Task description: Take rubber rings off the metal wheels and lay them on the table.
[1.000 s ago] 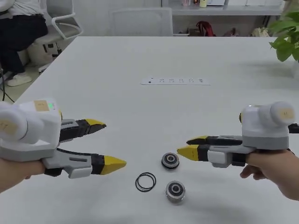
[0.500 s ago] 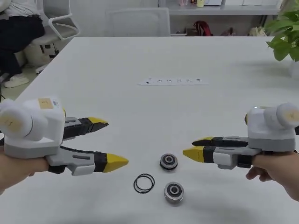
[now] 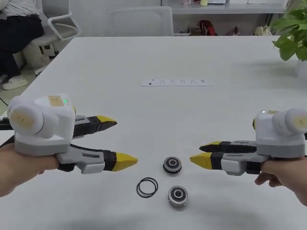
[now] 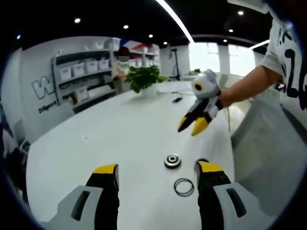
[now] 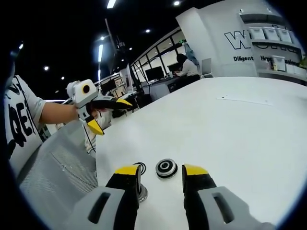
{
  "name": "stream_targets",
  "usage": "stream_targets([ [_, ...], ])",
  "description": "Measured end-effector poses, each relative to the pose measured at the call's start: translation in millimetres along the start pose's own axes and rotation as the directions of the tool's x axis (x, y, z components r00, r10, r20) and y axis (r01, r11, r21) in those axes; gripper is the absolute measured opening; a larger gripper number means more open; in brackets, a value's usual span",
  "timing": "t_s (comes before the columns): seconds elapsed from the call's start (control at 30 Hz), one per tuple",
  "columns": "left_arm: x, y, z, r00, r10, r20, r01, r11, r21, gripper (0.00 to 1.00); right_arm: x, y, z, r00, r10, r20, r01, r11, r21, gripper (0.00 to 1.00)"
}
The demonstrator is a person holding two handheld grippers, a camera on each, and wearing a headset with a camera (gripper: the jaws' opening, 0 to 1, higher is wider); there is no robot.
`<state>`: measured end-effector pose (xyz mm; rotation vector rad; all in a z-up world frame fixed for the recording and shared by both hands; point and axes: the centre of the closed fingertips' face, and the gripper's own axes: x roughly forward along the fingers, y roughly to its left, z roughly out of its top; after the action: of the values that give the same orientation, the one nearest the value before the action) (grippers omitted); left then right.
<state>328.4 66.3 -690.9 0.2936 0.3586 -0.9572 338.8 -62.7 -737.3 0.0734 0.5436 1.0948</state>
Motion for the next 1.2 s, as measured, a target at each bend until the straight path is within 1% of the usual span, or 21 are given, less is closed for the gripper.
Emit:
stream_targets([
  [0.2,5.3,1.2,1.8,1.0,-0.004,0.001,0.004,1.0,0.002,0.67,-0.9,-3.3,-4.3,0.9999,-0.009,-0.009,0.008,1.0,-0.028,0.32],
  [0.4,11.1,0.9,1.3,0.9999,-0.013,-0.002,0.013,1.0,0.004,0.67,-1.8,-7.7,-9.9,0.9996,-0.019,-0.022,0.018,0.999,-0.043,0.33],
  [0.87,27.7,-3.9,-0.4,0.999,-0.043,-0.013,0.043,0.999,0.005,0.67,-0.9,-15.9,-19.3,0.999,-0.027,-0.036,0.025,0.998,-0.052,0.34],
  [1.2,35.9,-6.8,-3.7,0.9983,-0.056,-0.014,0.056,0.998,-0.007,0.66,1.5,-17.1,-24.6,0.9991,-0.021,-0.036,0.019,0.998,-0.054,0.34],
])
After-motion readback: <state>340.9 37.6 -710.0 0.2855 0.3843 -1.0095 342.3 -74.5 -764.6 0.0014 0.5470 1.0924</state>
